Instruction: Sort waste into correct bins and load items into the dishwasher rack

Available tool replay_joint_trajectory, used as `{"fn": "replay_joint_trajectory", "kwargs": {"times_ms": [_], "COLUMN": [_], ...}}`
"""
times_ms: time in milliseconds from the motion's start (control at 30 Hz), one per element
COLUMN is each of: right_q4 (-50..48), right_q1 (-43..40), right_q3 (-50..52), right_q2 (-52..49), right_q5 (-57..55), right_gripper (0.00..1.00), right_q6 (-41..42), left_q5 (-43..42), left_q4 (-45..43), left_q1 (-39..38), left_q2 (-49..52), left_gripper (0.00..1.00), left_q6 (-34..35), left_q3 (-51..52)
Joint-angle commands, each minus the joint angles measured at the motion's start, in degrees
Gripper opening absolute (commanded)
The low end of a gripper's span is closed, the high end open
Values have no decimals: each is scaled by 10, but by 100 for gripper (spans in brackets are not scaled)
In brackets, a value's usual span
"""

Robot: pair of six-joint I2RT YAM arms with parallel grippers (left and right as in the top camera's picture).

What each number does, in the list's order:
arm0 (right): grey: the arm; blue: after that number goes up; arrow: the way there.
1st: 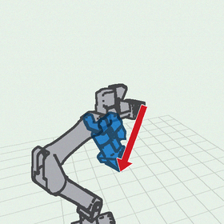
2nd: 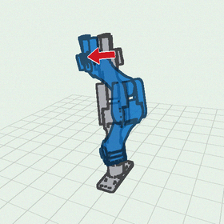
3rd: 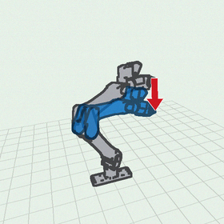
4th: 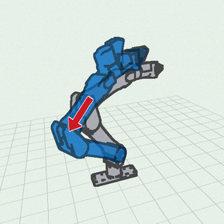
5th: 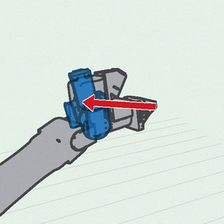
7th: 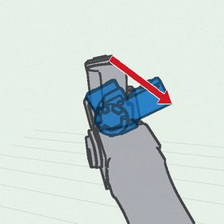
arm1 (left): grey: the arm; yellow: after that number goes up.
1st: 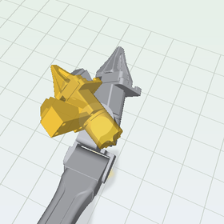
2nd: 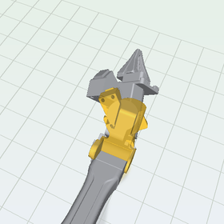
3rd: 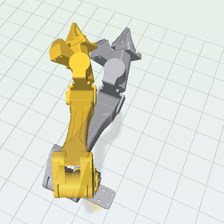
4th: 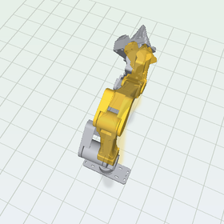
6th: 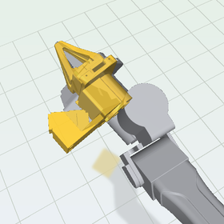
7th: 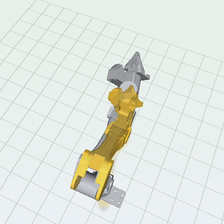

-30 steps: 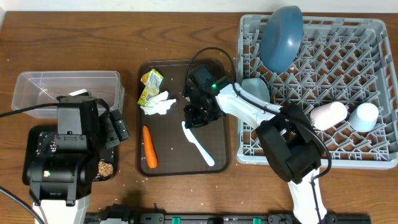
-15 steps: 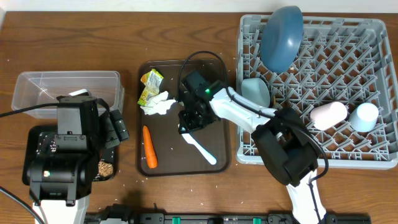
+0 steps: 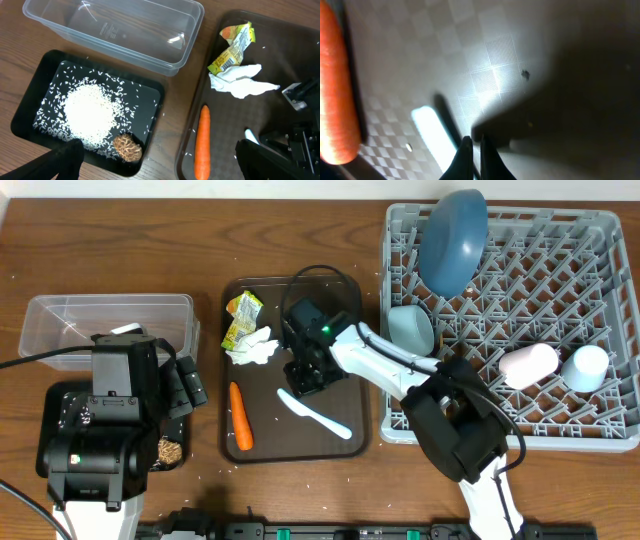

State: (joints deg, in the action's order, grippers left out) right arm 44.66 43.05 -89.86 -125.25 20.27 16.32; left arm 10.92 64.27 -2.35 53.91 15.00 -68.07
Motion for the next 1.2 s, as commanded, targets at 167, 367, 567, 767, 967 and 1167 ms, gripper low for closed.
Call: {"fn": "replay_joint_trajectory", "kwargs": {"times_ms": [167, 367, 567, 767, 967, 1167], "right_q4": [65, 76, 76, 76, 83, 80], "right_q1": [29, 61, 75, 82, 96, 118], "right_q3": [-71, -71, -71, -69, -69, -69], "right_q2": [-12, -12, -12, -16, -50, -57], "right_q5": [-97, -98, -113, -159, -158, -195], "right_gripper": [18, 43, 43, 35, 36, 15], "right_q6": [-139, -245, -259, -271, -316, -323], "left_q5": [9, 9, 9, 10, 10, 10], "left_q4": [2, 2, 2, 2, 2, 2], "left_q1": [1, 1, 1, 1, 1, 1], "left_q2": [0, 0, 0, 0, 0, 0], "left_gripper": [98, 98, 98, 98, 98, 98], "left_q6": [3, 3, 3, 3, 3, 3], "left_q3": [-8, -8, -8, -8, -8, -8]}}
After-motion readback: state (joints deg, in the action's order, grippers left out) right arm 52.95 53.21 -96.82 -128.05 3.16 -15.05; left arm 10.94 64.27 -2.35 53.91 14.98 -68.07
